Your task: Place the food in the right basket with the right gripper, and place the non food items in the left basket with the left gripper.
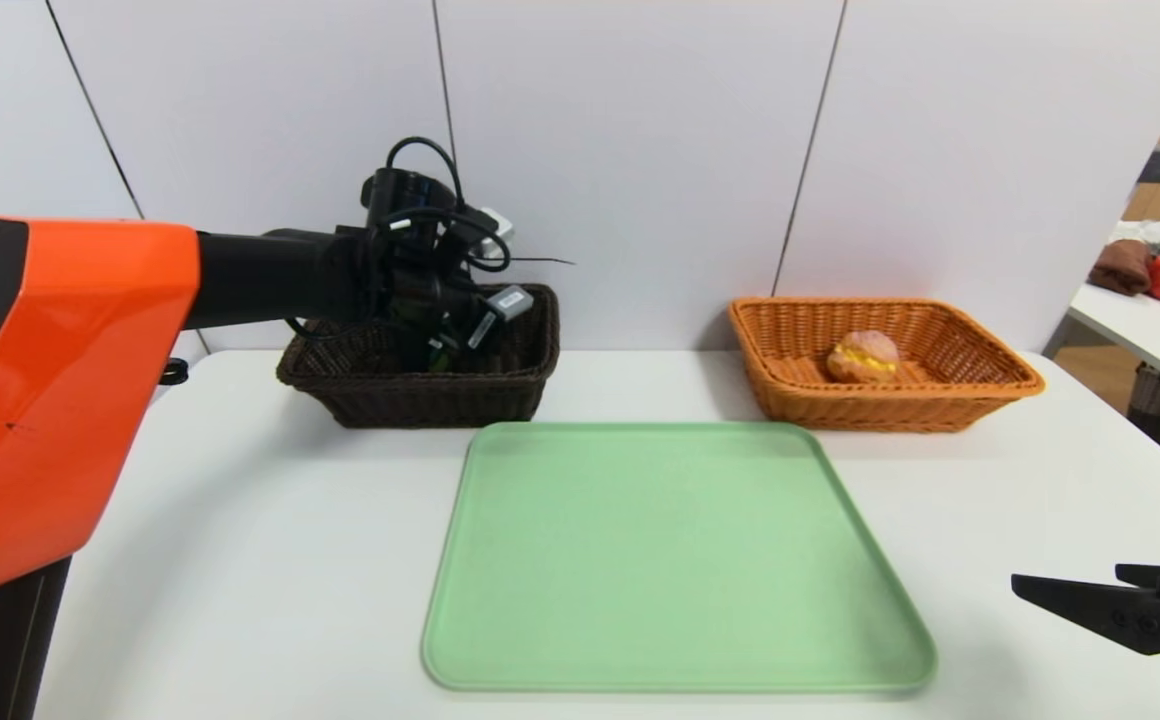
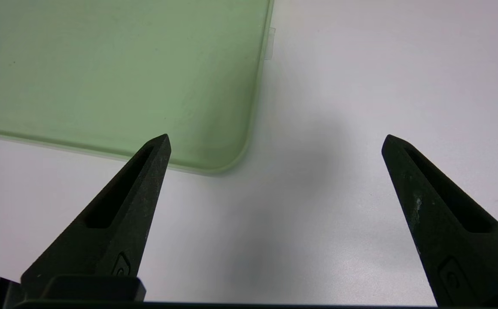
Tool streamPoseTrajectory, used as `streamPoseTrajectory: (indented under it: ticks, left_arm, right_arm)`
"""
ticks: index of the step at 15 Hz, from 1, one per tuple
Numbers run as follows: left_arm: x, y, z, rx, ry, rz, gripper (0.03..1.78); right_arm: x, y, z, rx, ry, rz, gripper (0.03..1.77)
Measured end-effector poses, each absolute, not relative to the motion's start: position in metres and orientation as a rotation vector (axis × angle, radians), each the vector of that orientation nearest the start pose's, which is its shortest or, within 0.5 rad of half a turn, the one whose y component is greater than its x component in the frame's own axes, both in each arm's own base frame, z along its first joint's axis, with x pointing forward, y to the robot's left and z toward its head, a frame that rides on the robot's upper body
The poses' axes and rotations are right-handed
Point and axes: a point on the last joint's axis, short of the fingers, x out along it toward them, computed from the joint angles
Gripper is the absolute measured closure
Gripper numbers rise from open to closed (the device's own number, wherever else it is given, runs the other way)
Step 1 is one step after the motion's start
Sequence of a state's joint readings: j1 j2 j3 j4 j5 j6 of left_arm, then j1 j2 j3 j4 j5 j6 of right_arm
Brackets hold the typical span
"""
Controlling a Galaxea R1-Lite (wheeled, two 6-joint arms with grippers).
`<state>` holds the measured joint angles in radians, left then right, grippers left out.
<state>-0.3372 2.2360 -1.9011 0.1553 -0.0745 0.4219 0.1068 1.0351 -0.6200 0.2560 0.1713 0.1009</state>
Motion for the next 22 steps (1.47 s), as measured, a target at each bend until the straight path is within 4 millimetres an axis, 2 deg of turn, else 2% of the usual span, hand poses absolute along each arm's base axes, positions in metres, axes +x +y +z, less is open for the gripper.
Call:
streamPoseTrajectory:
  ticks: [7,11,14,16,18,22]
  left_arm:
    - [0.445,-0.153,0.186,0.461,0.44,-0.499,1.24]
    - [0.447,-0.152,0.183,0.458,0.448,-0.498,0.83]
    - [0.447,-0.152,0.182,0.456,0.449,-0.497,0.59]
    - [0.445,-0.152,0.188,0.442,0.439,-0.492,0.48]
    - [0.439,-0.156,0.203,0.417,0.411,-0.493,0.4]
    - [0.413,-0.177,0.232,0.298,0.428,-0.523,0.28]
  right_arm:
    - [0.116,0.016,0.193,0.118,0.685,0.233,0.1]
    - [0.116,0.016,0.193,0.119,0.685,0.234,0.1]
    - [0.115,0.016,0.193,0.12,0.684,0.234,0.1]
    - [0.114,0.016,0.194,0.119,0.68,0.233,0.1]
    - [0.114,0.016,0.194,0.12,0.675,0.235,0.1]
    - [0.114,0.016,0.197,0.12,0.661,0.236,0.1]
